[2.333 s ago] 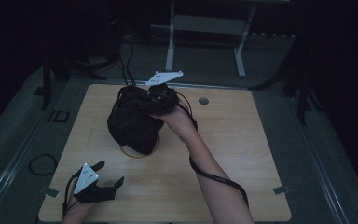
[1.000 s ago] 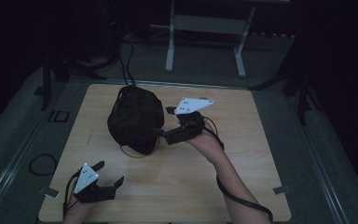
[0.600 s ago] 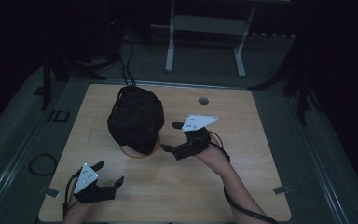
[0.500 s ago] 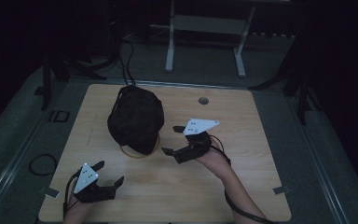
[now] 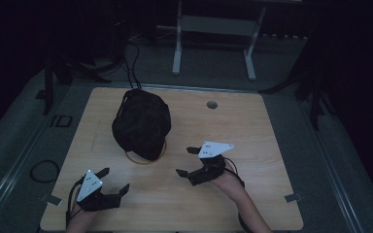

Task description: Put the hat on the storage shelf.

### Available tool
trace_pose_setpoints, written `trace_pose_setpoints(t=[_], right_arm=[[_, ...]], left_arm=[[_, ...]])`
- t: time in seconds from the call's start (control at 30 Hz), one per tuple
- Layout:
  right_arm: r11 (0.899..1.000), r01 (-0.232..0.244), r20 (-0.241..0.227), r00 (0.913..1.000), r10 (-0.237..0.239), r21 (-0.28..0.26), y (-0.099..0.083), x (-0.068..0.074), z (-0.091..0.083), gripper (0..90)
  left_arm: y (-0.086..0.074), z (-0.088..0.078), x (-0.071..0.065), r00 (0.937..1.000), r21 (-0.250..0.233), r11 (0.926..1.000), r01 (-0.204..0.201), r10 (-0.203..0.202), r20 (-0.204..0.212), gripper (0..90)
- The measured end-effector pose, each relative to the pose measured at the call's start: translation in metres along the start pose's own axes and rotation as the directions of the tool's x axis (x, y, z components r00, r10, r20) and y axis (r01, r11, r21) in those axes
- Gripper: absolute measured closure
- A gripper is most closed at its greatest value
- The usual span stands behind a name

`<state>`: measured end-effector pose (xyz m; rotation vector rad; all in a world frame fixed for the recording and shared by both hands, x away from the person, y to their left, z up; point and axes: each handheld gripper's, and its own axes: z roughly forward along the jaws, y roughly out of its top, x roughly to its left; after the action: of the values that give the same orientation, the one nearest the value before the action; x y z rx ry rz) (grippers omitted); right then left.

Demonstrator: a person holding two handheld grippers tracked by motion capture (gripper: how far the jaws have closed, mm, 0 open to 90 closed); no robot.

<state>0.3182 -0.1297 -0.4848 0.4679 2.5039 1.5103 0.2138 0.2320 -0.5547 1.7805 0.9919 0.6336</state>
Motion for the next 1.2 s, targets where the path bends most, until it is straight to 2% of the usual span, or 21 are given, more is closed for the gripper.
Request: trace_pose_setpoints(t=[0.07,0.27,0.43,0.7,0.93,1.2], right_arm=[[1.0,0.006,0.004,1.0,-0.006,0.009,-0.007,0.001,-0.001,14.0],[1.0,-0.021,0.009,0.9997,0.021,0.004,-0.026,0.0,-0.006,14.0],[1.0,-0.01,0.023,0.9997,0.01,-0.002,-0.04,0.002,-0.012,14.2],[0.999,-0.048,0.05,0.9976,0.047,0.021,-0.064,0.001,-0.024,14.2],[0.997,-0.071,0.104,0.9923,0.066,0.043,-0.083,0.0,-0.039,14.3],[0.993,-0.112,0.138,0.9849,0.105,0.044,-0.099,-0.004,-0.055,14.3]], left_arm=[[0.0,0.0,0.0,1.0,0.002,1.0,0.0,0.0,0.002,7.3],[-0.001,0.001,0.0,1.0,0.008,1.0,0.001,-0.001,0.007,7.3],[-0.001,0.002,-0.001,0.9999,0.014,0.9999,0.002,-0.002,0.014,7.3],[-0.002,0.003,-0.001,0.9999,0.015,0.9999,0.003,-0.003,0.015,7.3],[-0.002,0.003,-0.001,0.9998,0.017,0.9999,0.005,-0.005,0.017,7.3],[-0.002,0.003,-0.001,0.9999,0.016,0.9999,0.005,-0.005,0.015,7.4]])
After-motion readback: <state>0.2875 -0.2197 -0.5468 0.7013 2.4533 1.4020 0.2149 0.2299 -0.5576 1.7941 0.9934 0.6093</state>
